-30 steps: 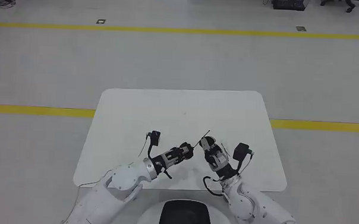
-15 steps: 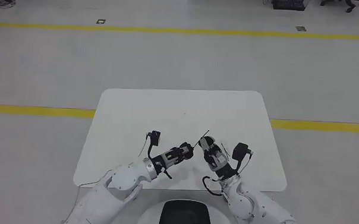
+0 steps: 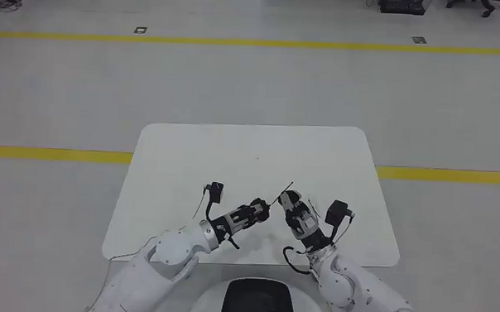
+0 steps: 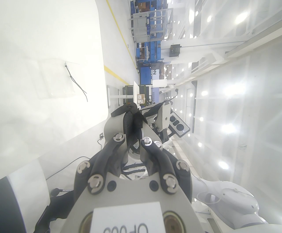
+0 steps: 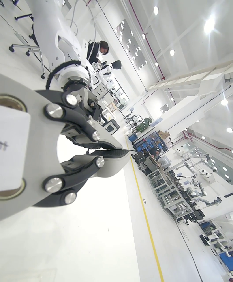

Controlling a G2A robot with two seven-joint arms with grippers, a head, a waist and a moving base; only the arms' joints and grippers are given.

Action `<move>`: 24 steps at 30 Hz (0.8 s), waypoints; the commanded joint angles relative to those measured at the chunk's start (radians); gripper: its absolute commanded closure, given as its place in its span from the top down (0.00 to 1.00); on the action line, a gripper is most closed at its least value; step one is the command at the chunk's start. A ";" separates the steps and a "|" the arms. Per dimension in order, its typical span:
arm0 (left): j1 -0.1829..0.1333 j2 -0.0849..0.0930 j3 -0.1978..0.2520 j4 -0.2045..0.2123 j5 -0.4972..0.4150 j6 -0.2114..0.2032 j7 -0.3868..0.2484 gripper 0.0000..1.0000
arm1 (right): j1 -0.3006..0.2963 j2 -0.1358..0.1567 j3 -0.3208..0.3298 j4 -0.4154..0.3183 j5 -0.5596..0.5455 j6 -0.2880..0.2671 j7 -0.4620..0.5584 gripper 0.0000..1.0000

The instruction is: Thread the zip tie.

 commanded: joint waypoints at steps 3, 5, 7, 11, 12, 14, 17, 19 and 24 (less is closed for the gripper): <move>0.000 0.000 0.000 0.000 0.000 0.000 0.000 0.00 | -0.005 0.001 0.005 -0.004 -0.005 0.000 0.000 0.00; 0.000 0.000 0.000 0.000 0.000 0.000 0.000 0.00 | -0.007 0.000 0.006 -0.006 -0.006 0.000 0.001 0.00; 0.000 0.000 0.000 0.000 0.000 0.000 0.000 0.00 | -0.007 0.000 0.006 -0.008 -0.006 0.000 0.004 0.00; 0.000 0.000 0.000 0.000 0.000 0.000 0.000 0.00 | -0.007 0.000 0.005 -0.010 -0.006 0.000 0.008 0.00; 0.000 0.000 0.000 0.000 0.000 0.000 0.000 0.00 | -0.006 -0.001 0.005 -0.010 -0.005 0.000 0.009 0.00; 0.000 0.000 0.000 0.000 0.000 0.000 0.000 0.00 | -0.005 -0.001 0.004 -0.009 -0.005 0.000 0.012 0.00; 0.000 0.000 0.000 0.000 0.000 0.000 0.000 0.00 | -0.003 -0.002 0.004 -0.003 0.000 0.000 0.016 0.00; 0.000 0.000 0.000 0.000 0.000 0.000 0.000 0.00 | -0.001 -0.003 0.003 0.000 0.004 0.000 0.019 0.00; 0.000 0.000 0.000 0.000 0.000 0.000 0.000 0.00 | 0.005 -0.006 -0.003 0.007 0.009 0.000 0.023 0.00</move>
